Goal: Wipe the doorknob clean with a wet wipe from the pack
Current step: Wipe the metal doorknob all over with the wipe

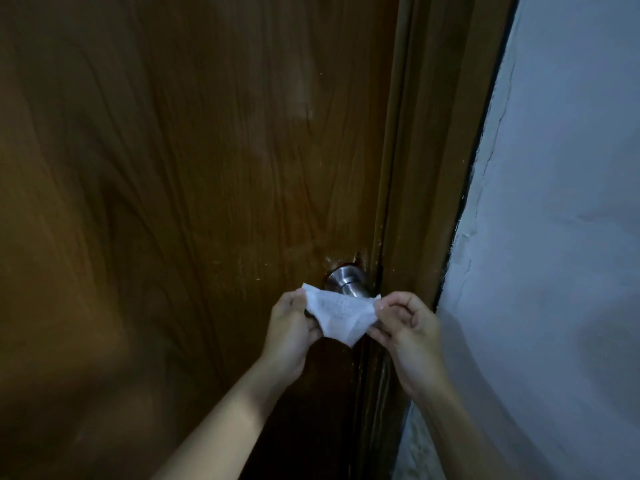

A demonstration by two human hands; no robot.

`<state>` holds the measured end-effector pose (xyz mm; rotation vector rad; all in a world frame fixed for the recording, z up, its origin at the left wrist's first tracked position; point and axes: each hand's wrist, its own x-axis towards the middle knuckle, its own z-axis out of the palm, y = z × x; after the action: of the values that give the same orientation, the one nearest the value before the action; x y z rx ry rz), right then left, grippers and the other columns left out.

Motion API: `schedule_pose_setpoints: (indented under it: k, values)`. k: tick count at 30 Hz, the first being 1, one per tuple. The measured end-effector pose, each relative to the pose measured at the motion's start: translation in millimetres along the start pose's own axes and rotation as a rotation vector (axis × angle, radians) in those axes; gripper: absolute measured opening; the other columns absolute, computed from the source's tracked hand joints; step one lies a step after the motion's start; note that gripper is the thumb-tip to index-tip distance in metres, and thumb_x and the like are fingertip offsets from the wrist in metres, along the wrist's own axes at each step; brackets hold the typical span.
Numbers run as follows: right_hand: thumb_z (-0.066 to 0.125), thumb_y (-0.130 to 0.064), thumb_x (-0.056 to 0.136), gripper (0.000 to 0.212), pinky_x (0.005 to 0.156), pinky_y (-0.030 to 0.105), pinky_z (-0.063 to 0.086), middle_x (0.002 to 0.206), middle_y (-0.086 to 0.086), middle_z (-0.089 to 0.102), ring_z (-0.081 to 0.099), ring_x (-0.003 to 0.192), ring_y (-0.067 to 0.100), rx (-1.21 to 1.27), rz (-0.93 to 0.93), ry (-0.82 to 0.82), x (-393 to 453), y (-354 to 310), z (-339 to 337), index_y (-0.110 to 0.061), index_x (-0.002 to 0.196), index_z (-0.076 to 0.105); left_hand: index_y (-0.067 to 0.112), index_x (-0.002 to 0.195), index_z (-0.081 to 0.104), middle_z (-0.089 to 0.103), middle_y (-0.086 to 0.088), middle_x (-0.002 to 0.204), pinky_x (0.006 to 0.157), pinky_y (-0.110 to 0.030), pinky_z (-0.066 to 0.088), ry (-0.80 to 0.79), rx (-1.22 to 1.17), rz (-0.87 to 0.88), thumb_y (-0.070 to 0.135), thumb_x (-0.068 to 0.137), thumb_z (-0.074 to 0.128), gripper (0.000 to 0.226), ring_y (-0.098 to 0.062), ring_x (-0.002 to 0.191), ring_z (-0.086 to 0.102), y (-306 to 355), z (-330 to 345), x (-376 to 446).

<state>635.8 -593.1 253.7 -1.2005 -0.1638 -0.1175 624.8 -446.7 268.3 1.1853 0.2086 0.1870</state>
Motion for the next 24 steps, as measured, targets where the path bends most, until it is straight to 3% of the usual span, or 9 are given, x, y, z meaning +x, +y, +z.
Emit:
schedule_pose_setpoints:
  k: [3, 5, 7, 11, 13, 15, 18, 21, 24]
  values:
    - [0.060, -0.006, 0.083, 0.013, 0.063, 0.024, 0.054, 0.088, 0.004, 0.066, 0.066, 0.083, 0.012, -0.207, -0.099, 0.013, 4.1, 0.3, 0.7, -0.018, 0.078, 0.062, 0.015, 0.101, 0.055, 0.065, -0.010, 0.098, 0.072, -0.032, 0.055, -0.040, 0.046, 0.007, 0.028, 0.092, 0.046, 0.019, -0.020, 0.088, 0.066, -5.0, -1.3, 3.0]
    - [0.059, 0.000, 0.083, 0.024, 0.061, 0.015, 0.052, 0.083, -0.005, 0.066, 0.065, 0.078, 0.001, -0.302, -0.219, 0.029, 12.0, -6.5, 3.7, -0.021, 0.076, 0.066, 0.014, 0.106, 0.054, 0.064, -0.010, 0.105, 0.073, -0.030, 0.054, -0.087, 0.017, 0.056, 0.022, 0.080, 0.063, 0.029, -0.019, 0.089, 0.065, -1.9, 0.0, 7.4]
    - [0.058, 0.002, 0.083, 0.025, 0.064, 0.011, 0.052, 0.086, -0.008, 0.066, 0.065, 0.081, 0.001, -0.436, -0.333, 0.068, 22.0, -14.3, 7.9, -0.020, 0.079, 0.069, 0.020, 0.103, 0.054, 0.063, -0.003, 0.108, 0.067, -0.024, 0.051, -0.093, 0.046, 0.156, 0.011, 0.074, 0.070, 0.034, -0.011, 0.084, 0.064, 2.3, 1.4, 12.9]
    - [0.055, 0.003, 0.083, 0.017, 0.066, -0.001, 0.038, 0.088, -0.002, 0.051, 0.056, 0.079, 0.016, -0.921, -0.536, 0.068, 38.2, -4.4, 9.9, 0.000, 0.092, 0.068, 0.020, 0.103, 0.065, 0.059, 0.000, 0.106, 0.061, -0.005, 0.043, -0.085, 0.540, 0.482, 0.004, 0.084, 0.059, 0.025, 0.001, 0.071, 0.057, -0.1, 4.8, 21.1]
    - [0.052, 0.004, 0.084, 0.019, 0.066, 0.005, 0.035, 0.090, 0.006, 0.053, 0.056, 0.080, 0.022, -1.049, -0.511, 0.024, 37.5, 9.1, 7.5, 0.003, 0.097, 0.065, 0.014, 0.112, 0.063, 0.056, 0.000, 0.111, 0.067, 0.000, 0.038, -0.054, 0.782, 0.593, 0.007, 0.087, 0.057, 0.027, 0.000, 0.082, 0.053, -8.9, 4.4, 24.2]
    - [0.055, 0.010, 0.080, 0.026, 0.069, 0.018, 0.039, 0.097, 0.019, 0.058, 0.058, 0.080, 0.025, -1.170, -0.548, 0.048, 33.0, 19.1, 4.6, 0.005, 0.103, 0.064, 0.011, 0.115, 0.061, 0.057, 0.000, 0.108, 0.070, 0.002, 0.037, -0.032, 0.844, 0.640, 0.011, 0.088, 0.056, 0.028, 0.002, 0.082, 0.051, -18.8, 5.6, 23.8]
    - [0.062, 0.016, 0.072, 0.032, 0.065, 0.019, 0.042, 0.094, 0.024, 0.062, 0.062, 0.072, 0.031, -1.182, -0.531, 0.052, 26.5, 26.5, 0.8, 0.007, 0.102, 0.065, 0.013, 0.113, 0.063, 0.059, 0.005, 0.095, 0.068, -0.003, 0.041, 0.043, 0.843, 0.671, 0.013, 0.085, 0.061, 0.028, 0.000, 0.076, 0.054, -27.8, 6.0, 19.8]
    - [0.058, 0.015, 0.077, 0.027, 0.065, -0.002, 0.034, 0.093, 0.022, 0.060, 0.058, 0.075, 0.024, -1.087, -0.520, 0.090, 23.1, 30.6, -2.4, 0.009, 0.103, 0.063, 0.014, 0.109, 0.065, 0.061, 0.005, 0.086, 0.065, -0.007, 0.044, 0.076, 0.834, 0.690, 0.011, 0.080, 0.067, 0.029, -0.004, 0.072, 0.057, -34.5, 5.1, 16.7]
    - [0.056, 0.012, 0.081, 0.025, 0.069, -0.008, 0.031, 0.092, 0.022, 0.061, 0.053, 0.077, 0.017, -1.052, -0.526, 0.102, 21.1, 32.3, -4.0, 0.010, 0.104, 0.063, 0.013, 0.108, 0.066, 0.060, 0.010, 0.081, 0.065, -0.005, 0.043, 0.098, 0.822, 0.695, 0.008, 0.078, 0.069, 0.031, -0.002, 0.070, 0.057, -39.2, 5.2, 14.1]
